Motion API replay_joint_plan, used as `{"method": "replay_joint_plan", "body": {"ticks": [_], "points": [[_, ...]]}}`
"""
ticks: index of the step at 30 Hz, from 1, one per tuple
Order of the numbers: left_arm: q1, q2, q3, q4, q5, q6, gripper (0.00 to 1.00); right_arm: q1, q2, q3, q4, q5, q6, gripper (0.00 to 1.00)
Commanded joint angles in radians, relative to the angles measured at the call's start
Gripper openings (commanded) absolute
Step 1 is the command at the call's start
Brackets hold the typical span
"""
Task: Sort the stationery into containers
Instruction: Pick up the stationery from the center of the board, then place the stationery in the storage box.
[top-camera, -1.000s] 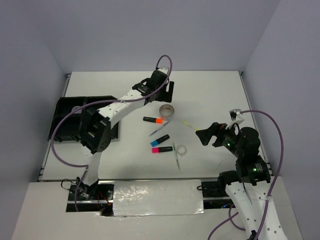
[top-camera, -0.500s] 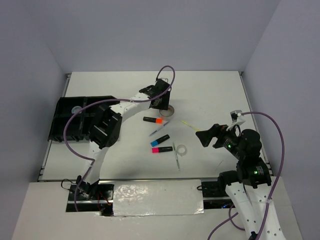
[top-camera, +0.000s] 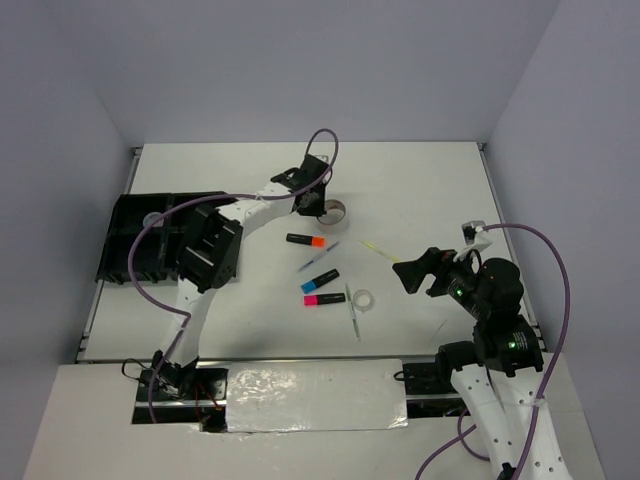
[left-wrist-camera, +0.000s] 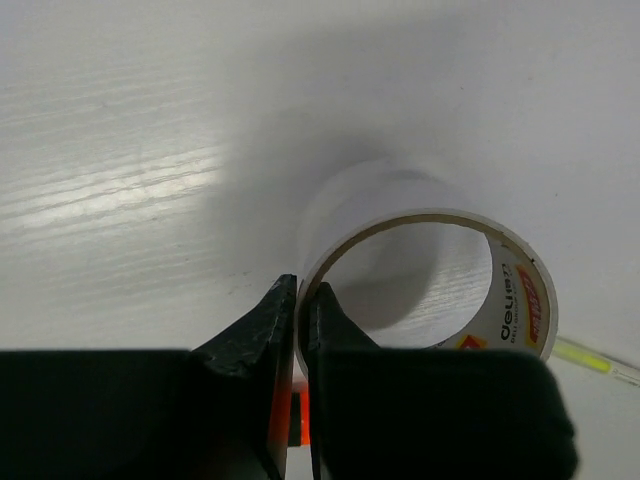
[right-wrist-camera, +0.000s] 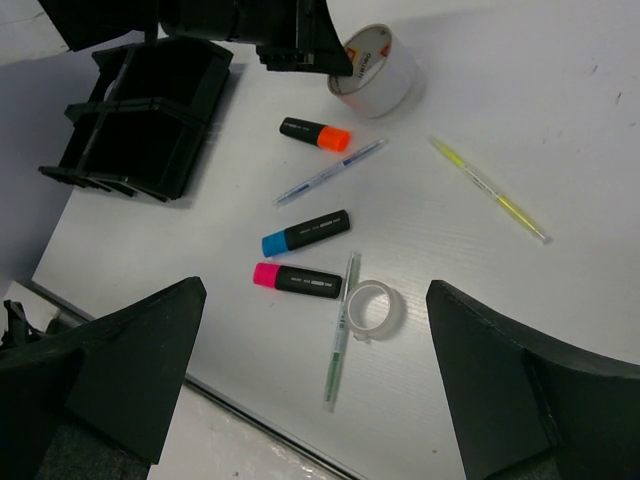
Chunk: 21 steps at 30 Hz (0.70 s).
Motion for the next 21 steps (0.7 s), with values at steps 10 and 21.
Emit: {"method": "replay_joint_plan", "body": {"ticks": [10,21], "points": [[0.338,-0.497,-0.325,-0.104,-0.219,-0.307,0.00,0.006,0.015,0.040,0.028,0.002,-0.012,1.00],[0.622,-0.591,-0.522,-0.080,-0.197,-0.274,0.26,0.006,0.013,0.037,0.046,-0.033,-0.003,1.00]]}}
